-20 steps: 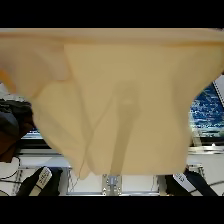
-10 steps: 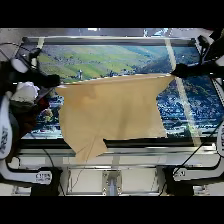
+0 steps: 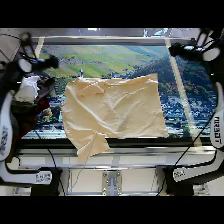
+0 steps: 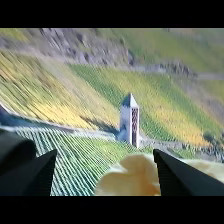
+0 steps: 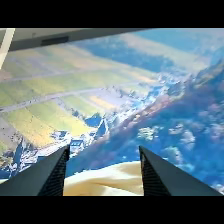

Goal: Fold the shirts.

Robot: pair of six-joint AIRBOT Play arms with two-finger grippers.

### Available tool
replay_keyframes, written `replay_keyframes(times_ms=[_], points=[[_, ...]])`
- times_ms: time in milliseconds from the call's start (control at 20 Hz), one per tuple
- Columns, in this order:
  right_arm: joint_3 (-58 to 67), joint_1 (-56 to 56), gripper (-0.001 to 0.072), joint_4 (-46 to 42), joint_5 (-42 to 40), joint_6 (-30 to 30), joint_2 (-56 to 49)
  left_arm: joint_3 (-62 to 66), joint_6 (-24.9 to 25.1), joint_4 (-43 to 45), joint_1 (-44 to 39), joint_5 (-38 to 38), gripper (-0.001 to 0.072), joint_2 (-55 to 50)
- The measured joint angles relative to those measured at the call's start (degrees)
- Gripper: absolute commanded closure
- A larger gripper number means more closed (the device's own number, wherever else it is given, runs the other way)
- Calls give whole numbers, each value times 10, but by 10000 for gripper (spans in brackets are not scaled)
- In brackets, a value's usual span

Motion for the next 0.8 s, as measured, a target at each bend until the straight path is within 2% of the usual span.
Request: replay_keyframes(times_ms=[100,150,200,250,350,450,500,600,700,800], points=[[35,-53,236,-54,96,26,37,-6,-2,26,54,-35,13,82],[42,-84,276,-77,151,34,57,-21,-2,34,84,-64,45,124],[40,-118,310,-98,214,35,79,-47,-2,40,114,-87,140,164],[25,-152,310,-104,269,31,103,-88,-2,45,146,-110,157,209],[-50,-219,302,-97,326,15,165,-206,-2,47,200,-143,157,297],[-177,-278,295,-71,334,-2,238,-347,-5,20,242,-159,156,380],[-264,-305,241,-52,323,-10,278,-413,-13,-1,257,-167,156,412],[-427,-346,202,-18,296,-18,344,-527,-17,-67,279,-194,140,451],[-560,-376,202,9,275,-24,382,-602,11,-143,291,-224,124,450],[-640,-393,202,36,261,-37,398,-643,51,-206,297,-238,124,416]])
